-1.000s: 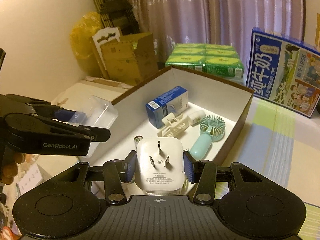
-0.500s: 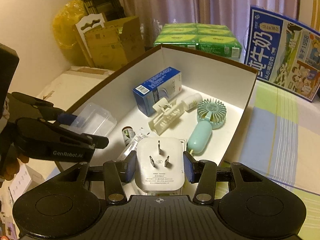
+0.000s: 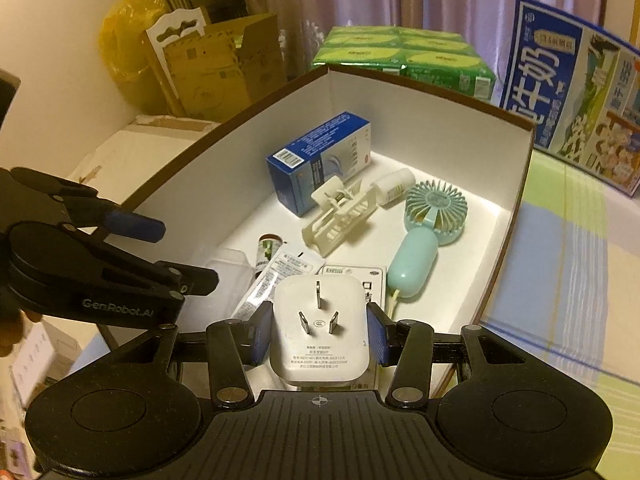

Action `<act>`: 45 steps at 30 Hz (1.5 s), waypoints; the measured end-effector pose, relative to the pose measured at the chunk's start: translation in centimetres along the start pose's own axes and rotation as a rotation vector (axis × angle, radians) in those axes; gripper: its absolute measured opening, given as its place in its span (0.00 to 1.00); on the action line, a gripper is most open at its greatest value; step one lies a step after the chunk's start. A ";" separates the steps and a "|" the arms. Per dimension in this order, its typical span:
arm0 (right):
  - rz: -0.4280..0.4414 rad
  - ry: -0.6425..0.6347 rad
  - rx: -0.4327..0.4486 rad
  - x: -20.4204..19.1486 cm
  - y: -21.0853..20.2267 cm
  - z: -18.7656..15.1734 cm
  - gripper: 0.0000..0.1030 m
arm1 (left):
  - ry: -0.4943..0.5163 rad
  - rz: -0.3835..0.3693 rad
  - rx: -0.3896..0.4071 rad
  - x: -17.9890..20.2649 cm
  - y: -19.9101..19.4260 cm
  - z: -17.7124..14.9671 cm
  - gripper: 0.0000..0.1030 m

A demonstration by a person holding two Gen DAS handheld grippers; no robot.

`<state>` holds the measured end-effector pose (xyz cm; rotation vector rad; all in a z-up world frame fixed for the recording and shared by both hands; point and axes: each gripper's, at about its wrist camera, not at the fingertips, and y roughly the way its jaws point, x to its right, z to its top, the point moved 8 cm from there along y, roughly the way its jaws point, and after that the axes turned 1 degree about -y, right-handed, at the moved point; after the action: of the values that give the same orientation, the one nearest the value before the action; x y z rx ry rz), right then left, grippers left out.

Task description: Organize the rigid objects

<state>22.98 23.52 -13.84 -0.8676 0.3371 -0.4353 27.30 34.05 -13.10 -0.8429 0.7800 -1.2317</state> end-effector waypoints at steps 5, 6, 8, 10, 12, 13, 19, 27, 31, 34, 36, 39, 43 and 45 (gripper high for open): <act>0.004 0.015 0.014 0.2 0.1 0.6 0.44 | -0.001 -0.008 0.002 -0.2 -0.1 0.1 0.62; 0.010 0.014 0.018 0.1 0.1 0.8 0.44 | -0.001 -0.008 0.002 -0.2 -0.2 0.1 0.62; 0.020 0.003 0.030 -0.5 -0.1 1.1 0.44 | -0.002 -0.009 0.003 -0.3 -0.2 0.1 0.62; 0.047 0.005 0.042 -0.9 0.0 1.4 0.44 | -0.005 -0.009 0.004 -0.4 -0.3 0.1 0.61; 0.069 0.034 0.041 -0.9 0.2 1.5 0.44 | -0.006 -0.007 0.003 -0.5 -0.3 0.2 0.60; 0.074 0.046 0.040 -0.8 0.2 1.6 0.44 | -0.008 -0.011 0.004 -0.5 -0.4 0.2 0.60; 0.086 0.036 0.069 -0.9 -0.6 2.4 0.45 | -0.013 -0.015 0.007 -0.5 -0.3 0.3 0.61; 0.052 0.022 0.044 -0.3 -1.2 1.8 0.47 | -0.010 -0.021 0.016 -0.3 -0.5 0.6 0.61; 0.044 0.027 0.044 0.0 -1.9 1.4 0.48 | -0.007 -0.026 0.021 0.0 -0.8 0.7 0.61; 0.035 0.034 0.047 0.2 -2.6 1.1 0.49 | -0.008 -0.034 0.027 0.2 -1.1 0.7 0.61; 0.026 0.041 0.053 0.3 -3.1 0.9 0.50 | -0.007 -0.038 0.031 0.3 -1.2 0.6 0.61; 0.007 0.053 0.060 0.5 -3.9 0.6 0.53 | -0.005 -0.047 0.039 0.6 -1.6 0.6 0.61; -0.020 0.077 0.077 1.1 -5.1 0.3 0.57 | -0.001 -0.057 0.056 1.1 -2.4 0.5 0.61; -0.031 0.091 0.091 1.4 -5.9 0.0 0.58 | 0.002 -0.059 0.071 1.4 -3.0 0.4 0.61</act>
<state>22.86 19.48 -9.37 -0.7671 0.3851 -0.5163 26.48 32.30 -10.36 -0.8121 0.7133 -1.3051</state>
